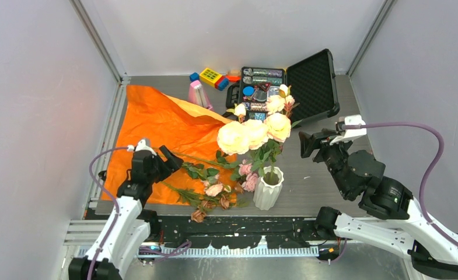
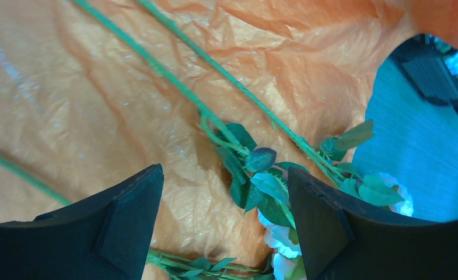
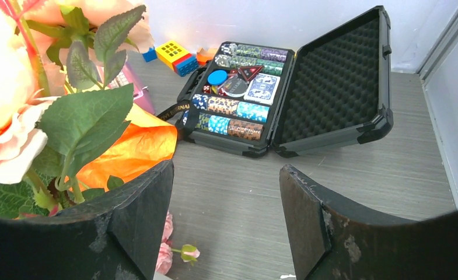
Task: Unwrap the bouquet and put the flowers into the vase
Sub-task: Pick up the fake flower from the wrapping paper.
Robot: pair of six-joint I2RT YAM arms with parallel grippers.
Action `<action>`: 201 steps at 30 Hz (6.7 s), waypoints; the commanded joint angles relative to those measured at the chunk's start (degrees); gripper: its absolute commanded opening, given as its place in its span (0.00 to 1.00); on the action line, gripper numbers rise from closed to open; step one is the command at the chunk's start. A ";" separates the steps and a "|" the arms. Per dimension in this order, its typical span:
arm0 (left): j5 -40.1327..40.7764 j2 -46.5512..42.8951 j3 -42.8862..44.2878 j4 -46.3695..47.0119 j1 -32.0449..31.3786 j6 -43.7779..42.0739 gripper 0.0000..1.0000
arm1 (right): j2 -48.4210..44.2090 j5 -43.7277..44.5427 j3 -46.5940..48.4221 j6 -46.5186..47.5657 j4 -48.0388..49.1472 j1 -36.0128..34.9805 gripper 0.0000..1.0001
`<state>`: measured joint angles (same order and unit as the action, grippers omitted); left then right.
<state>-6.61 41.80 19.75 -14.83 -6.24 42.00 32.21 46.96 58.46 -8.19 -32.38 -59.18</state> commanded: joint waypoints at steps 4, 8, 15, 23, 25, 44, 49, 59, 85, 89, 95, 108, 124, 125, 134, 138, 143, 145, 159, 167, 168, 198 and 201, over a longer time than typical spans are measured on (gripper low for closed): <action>14.04 -14.72 -1.71 -13.92 0.32 6.95 0.77 | -0.52 3.87 -1.75 1.33 6.48 -0.24 0.72; 19.60 -19.60 -2.51 -20.94 0.35 9.82 0.77 | -0.99 5.04 -2.29 1.13 6.48 -0.21 0.72; 18.20 -16.26 -4.18 -20.88 0.33 13.65 0.65 | -2.82 5.45 -2.84 0.65 6.98 -0.24 0.72; 16.50 -9.55 -4.41 -15.41 0.35 13.64 0.51 | -4.18 6.65 -3.38 0.36 6.99 -0.24 0.72; 16.39 -9.13 -4.52 -14.96 0.35 13.62 0.47 | -4.28 6.73 -3.35 0.36 7.05 -0.24 0.72; 16.82 -12.04 -9.20 -11.50 0.35 15.72 0.29 | -3.85 7.27 -3.13 0.54 7.00 -0.24 0.72; 16.72 -12.03 -8.82 -11.04 0.34 15.66 0.18 | -3.87 7.16 -2.96 0.53 7.02 -0.23 0.72; 13.31 -13.06 -5.38 -9.19 0.32 15.29 0.00 | -5.33 2.52 -2.36 0.73 6.92 -0.23 0.72; -11.74 -13.16 16.44 -4.26 0.29 21.33 0.00 | -1.75 -39.87 7.54 -2.64 2.33 -0.24 0.73; -16.98 -11.74 18.91 -2.90 0.31 21.93 0.00 | -1.34 -45.45 9.60 -4.67 -0.54 -0.24 0.72; -26.54 -10.03 21.00 -0.53 0.34 24.08 0.00 | 3.96 -55.53 13.04 -6.12 -7.76 -0.23 0.72; -39.45 -8.59 21.37 -9.32 -2.41 22.22 0.00 | 10.50 -76.14 12.32 -0.84 -8.39 -0.23 0.69; -47.84 1.62 26.60 -16.36 -3.08 17.74 0.00 | 15.87 -76.59 13.67 5.66 -3.04 -2.48 0.68; -48.83 2.18 26.92 -17.28 -3.08 16.91 0.00 | 16.22 -75.99 13.41 5.91 -1.77 -3.45 0.67; -53.82 4.83 28.93 -26.10 -3.72 9.16 0.00 | 20.79 -67.80 12.60 13.15 2.49 -12.36 0.68; -55.54 4.65 27.97 -25.43 -5.51 9.59 0.00 | 20.81 -66.38 10.49 15.45 7.24 -14.78 0.70; -56.34 3.99 26.15 -23.49 -6.53 11.34 0.00 | 22.28 -63.01 9.54 19.60 9.75 -17.56 0.70; -56.70 4.09 25.67 -22.87 -7.10 12.05 0.00 | 22.79 -60.98 8.67 21.43 11.26 -19.01 0.71; -57.52 4.95 24.73 -20.18 -9.58 14.77 0.00 | 32.63 -49.86 4.24 30.59 24.33 -26.89 0.75; -57.05 4.45 23.76 -19.54 -9.58 15.28 0.00 | 38.93 -47.28 5.97 34.11 24.47 -27.61 0.75; -57.04 4.59 23.68 -19.46 -9.58 15.37 0.00 | 39.48 -46.12 6.06 34.73 24.51 -27.63 0.75; -58.34 9.78 25.68 -20.34 -9.49 11.09 0.28 | 42.45 -35.43 6.75 37.30 30.33 -27.83 0.05; -56.06 11.31 26.92 -21.91 -9.41 7.29 0.48 | 40.56 -35.21 5.97 35.54 31.64 -27.83 0.00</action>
<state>-62.19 51.81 43.55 -36.05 -15.84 53.58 76.16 10.90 64.05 30.89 -4.43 -86.65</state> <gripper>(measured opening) 0.391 0.043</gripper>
